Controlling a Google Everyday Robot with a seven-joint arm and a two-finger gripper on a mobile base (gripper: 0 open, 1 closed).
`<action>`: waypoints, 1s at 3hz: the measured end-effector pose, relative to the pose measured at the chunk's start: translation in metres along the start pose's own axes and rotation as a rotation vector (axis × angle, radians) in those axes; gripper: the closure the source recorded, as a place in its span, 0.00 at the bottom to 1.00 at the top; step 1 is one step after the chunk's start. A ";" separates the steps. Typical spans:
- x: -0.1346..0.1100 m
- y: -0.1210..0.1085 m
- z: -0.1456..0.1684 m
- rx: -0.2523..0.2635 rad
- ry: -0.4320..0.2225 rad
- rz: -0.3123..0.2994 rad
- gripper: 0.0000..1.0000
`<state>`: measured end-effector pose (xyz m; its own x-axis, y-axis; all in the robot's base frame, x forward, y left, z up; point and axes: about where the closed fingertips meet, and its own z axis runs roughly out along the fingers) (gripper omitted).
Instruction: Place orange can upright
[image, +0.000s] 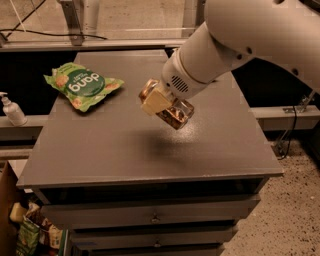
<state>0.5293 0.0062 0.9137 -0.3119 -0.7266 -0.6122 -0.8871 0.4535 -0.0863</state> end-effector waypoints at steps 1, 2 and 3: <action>-0.009 -0.002 -0.006 -0.130 -0.145 -0.026 1.00; -0.011 0.002 -0.016 -0.235 -0.298 -0.080 1.00; -0.013 0.004 -0.016 -0.237 -0.313 -0.118 1.00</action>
Offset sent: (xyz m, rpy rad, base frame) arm -0.0132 -0.0148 0.0332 0.4878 -0.0562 0.3846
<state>0.5246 0.0094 0.9336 -0.1167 -0.5575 -0.8220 -0.9759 0.2179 -0.0092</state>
